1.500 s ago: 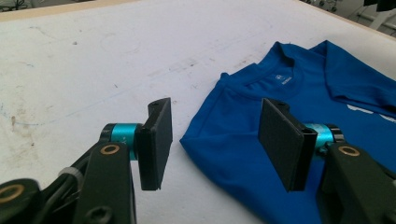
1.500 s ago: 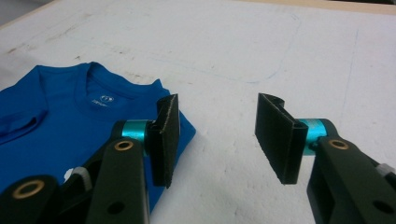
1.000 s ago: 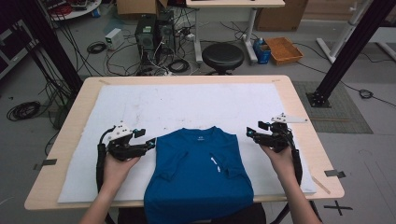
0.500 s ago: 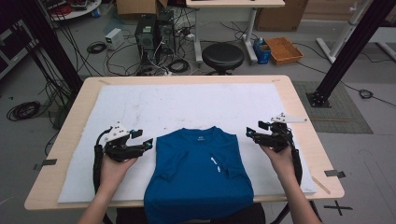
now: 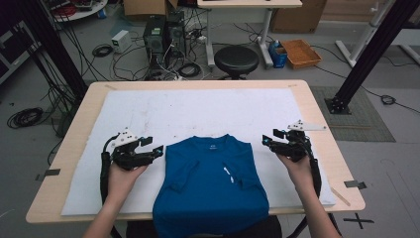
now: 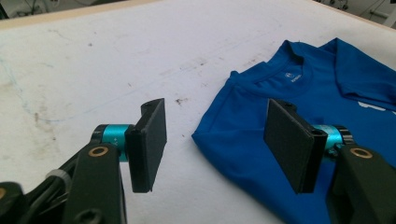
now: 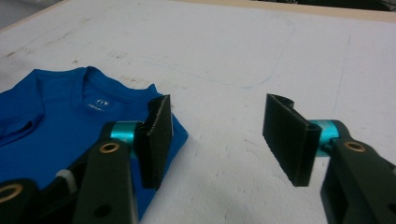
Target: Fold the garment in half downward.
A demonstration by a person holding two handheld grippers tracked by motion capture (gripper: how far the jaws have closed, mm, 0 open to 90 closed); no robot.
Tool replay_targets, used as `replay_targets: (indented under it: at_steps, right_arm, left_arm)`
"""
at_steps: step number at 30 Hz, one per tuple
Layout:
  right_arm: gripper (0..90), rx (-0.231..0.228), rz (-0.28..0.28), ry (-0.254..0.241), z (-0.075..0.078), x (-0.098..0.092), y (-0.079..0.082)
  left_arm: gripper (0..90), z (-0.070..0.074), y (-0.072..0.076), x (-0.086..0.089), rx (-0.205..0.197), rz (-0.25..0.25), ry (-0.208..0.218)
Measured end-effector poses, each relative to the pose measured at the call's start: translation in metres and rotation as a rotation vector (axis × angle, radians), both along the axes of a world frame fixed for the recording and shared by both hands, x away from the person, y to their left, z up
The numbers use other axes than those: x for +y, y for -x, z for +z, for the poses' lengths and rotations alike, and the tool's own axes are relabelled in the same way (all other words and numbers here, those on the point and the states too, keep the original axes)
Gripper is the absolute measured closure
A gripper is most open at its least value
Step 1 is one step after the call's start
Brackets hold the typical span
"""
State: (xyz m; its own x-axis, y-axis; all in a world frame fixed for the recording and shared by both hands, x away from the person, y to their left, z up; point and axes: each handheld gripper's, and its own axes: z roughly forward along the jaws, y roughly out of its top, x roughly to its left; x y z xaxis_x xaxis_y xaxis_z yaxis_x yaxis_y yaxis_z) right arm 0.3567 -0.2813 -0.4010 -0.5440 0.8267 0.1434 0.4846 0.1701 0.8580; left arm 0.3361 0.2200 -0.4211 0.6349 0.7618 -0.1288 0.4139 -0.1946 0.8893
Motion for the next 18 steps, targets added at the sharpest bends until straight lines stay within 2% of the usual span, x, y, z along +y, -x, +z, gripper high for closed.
replay_targets:
  at_steps: [5, 9, 12, 17, 18]
  right_arm:
    - [52.6, 0.02, -0.023, 0.002, -0.004, 0.001, -0.006]
    - [55.5, 0.057, -0.014, 0.007, -0.013, 0.008, -0.015]
    - [57.0, 0.091, -0.014, 0.025, -0.021, 0.013, -0.022]
    - [58.3, 0.136, 0.014, 0.052, -0.032, 0.025, -0.029]
    - [58.5, 0.146, 0.021, 0.057, -0.033, 0.028, -0.029]
  left_arm:
    - [41.1, -0.002, -0.013, -0.014, 0.071, 0.019, -0.014]
    - [43.1, -0.006, -0.022, -0.026, 0.133, 0.022, -0.028]
    - [46.3, -0.011, -0.03, -0.03, 0.17, 0.028, -0.007]
    - [50.1, -0.016, -0.038, -0.034, 0.195, 0.035, -0.02]
    - [50.2, -0.018, -0.039, -0.035, 0.21, 0.036, -0.024]
